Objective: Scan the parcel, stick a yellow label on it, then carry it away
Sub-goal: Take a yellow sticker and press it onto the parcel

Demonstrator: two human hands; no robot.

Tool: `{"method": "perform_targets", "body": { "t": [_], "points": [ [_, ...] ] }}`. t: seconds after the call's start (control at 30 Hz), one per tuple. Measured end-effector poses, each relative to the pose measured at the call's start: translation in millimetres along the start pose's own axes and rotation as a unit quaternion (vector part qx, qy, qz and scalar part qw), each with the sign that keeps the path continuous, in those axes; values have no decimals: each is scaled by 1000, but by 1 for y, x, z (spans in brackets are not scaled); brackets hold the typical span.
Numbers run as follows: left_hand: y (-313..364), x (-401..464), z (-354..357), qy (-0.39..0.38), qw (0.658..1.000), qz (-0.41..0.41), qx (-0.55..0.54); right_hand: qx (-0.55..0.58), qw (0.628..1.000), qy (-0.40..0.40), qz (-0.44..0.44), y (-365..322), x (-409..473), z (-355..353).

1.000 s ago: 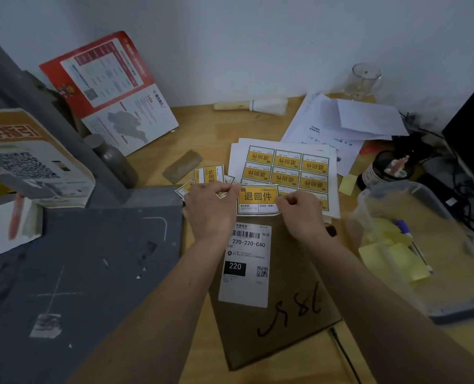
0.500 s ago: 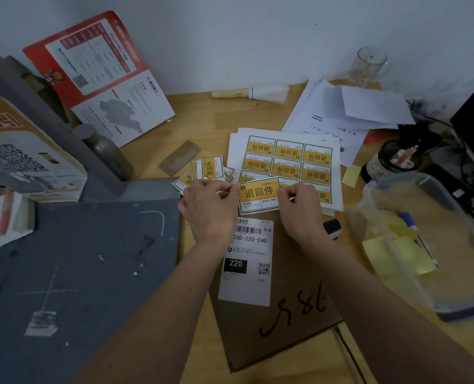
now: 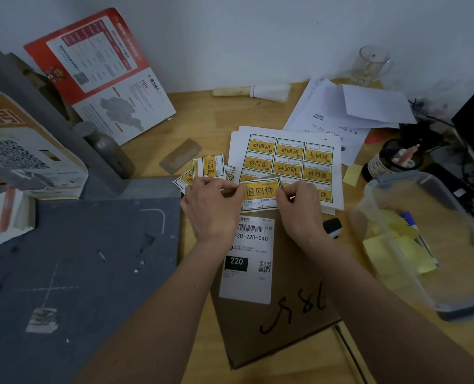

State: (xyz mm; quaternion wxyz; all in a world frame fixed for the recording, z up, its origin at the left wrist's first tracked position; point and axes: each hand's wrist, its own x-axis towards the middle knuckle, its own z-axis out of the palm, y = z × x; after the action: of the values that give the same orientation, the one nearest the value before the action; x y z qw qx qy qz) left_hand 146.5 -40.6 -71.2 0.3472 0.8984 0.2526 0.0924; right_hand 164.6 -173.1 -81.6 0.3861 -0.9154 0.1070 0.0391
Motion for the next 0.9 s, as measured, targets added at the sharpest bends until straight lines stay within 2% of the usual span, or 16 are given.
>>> {"method": "perform_targets", "body": {
  "t": [0.17,0.23,0.27,0.33,0.4,0.47,0.53,0.6,0.67,0.73,0.8,0.9],
  "points": [
    [-2,4,-2,30,996,-59,-66,35,999,28,13,-2,-4,-2],
    [-3,0,-7,51,994,-45,-80,74,995,60,21,-5,-10,-7],
    [-3,-5,-9,59,996,-7,-68,63,995,76,-4,-5,-15,-10],
    [-5,-20,-14,41,991,126,-12,-5,990,86,-112,-4,-28,-14],
    [-6,-33,-17,-42,963,246,97,-94,968,28,-233,0,-43,-14],
    [-10,-39,-18,-128,922,296,212,-175,940,-62,-286,8,-54,-14],
    [-17,-40,-18,-173,897,301,273,-228,926,-110,-282,18,-56,-15],
    [-24,-41,-19,-182,891,286,303,-270,916,-109,-275,26,-57,-16],
    [-26,-41,-22,-169,901,235,323,-312,911,-94,-251,33,-59,-19],
    [-26,-40,-24,-148,918,176,324,-310,927,-65,-201,36,-61,-22],
    [-22,-42,-24,-132,920,203,309,-282,938,-51,-193,32,-62,-24],
    [-15,-39,-21,-170,887,294,313,-259,925,-101,-259,21,-58,-20]
  ]
}}
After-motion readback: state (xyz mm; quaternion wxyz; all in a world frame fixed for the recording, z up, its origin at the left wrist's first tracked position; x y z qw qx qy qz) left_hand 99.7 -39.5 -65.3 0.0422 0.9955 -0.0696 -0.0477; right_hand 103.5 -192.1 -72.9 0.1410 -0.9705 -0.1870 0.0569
